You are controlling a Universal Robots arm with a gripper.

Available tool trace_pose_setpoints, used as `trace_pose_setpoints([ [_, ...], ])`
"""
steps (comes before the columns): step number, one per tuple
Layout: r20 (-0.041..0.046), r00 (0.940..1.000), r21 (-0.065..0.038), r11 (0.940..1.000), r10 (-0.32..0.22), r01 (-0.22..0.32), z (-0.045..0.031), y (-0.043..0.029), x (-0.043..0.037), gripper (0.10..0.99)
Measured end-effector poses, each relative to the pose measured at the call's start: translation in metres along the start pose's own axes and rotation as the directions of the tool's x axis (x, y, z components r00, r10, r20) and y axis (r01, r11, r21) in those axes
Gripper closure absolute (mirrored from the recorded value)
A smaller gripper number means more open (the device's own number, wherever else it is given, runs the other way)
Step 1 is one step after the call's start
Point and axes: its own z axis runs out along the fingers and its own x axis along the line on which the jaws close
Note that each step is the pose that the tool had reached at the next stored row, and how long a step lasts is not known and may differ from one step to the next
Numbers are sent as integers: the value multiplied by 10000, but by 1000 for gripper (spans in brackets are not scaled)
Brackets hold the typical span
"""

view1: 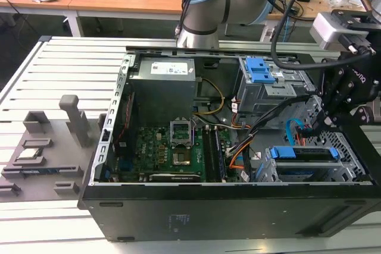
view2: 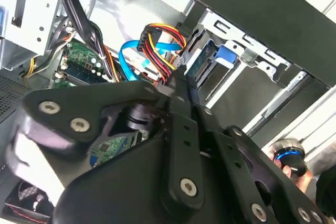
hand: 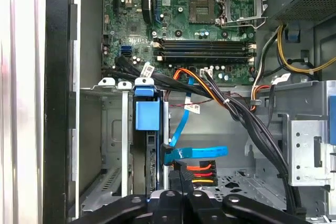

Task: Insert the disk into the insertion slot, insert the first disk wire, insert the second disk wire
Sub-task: 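Insert the first disk wire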

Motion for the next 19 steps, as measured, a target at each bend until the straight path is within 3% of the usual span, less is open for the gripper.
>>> trace_pose_setpoints([
  [2,1,10000,0,10000,0,0,1,0,0,792],
  [4,-1,10000,0,10000,-1,1,2,0,0,792],
  [5,-11,10000,1,10000,0,0,30,-2,0,725],
  [10,-75,10000,2,10000,3,-3,131,-6,2,725],
  [13,-172,9999,5,10000,8,-8,144,-6,2,725],
  [18,-175,9998,5,10000,8,-8,144,-6,2,737],
  [19,-175,9998,5,10000,8,-8,144,-6,2,871],
])
